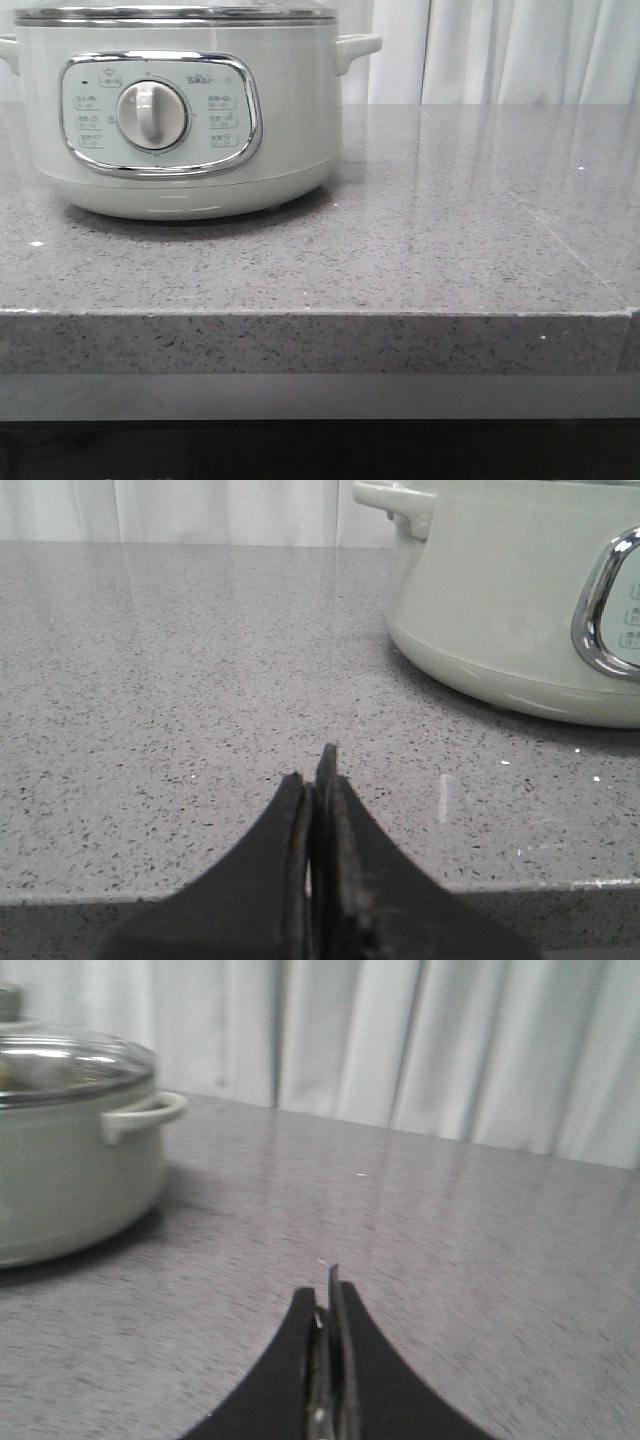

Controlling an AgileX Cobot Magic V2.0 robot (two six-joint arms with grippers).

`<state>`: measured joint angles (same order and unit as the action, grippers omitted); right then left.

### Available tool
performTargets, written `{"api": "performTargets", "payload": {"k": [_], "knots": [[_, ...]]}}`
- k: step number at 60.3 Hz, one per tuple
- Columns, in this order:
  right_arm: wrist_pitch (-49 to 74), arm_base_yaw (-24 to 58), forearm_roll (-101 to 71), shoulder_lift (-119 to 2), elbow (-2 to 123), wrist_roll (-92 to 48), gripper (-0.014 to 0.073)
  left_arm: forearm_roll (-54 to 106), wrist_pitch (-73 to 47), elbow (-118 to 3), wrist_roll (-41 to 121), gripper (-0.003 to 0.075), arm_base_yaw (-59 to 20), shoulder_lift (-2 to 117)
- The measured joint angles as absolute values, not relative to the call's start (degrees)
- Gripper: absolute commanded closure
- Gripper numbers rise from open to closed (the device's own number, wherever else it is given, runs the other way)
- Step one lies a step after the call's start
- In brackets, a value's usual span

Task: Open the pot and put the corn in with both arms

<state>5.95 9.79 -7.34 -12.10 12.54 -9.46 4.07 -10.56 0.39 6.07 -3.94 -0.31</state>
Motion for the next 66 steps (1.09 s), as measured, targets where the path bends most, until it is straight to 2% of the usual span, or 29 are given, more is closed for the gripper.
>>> {"api": "performTargets", "payload": {"k": [18,66], "knots": [[5.88,-0.26,-7.11,-0.36,-1.28,-6.14,0.0662,4.07,-10.45,0.39,6.07,0.0738,-3.94,-0.31],[8.38,-0.71,-6.99,0.55,-1.65,-5.8,0.0662,4.07,-10.45,0.39,6.07,0.0738,-3.94,-0.31]]}}
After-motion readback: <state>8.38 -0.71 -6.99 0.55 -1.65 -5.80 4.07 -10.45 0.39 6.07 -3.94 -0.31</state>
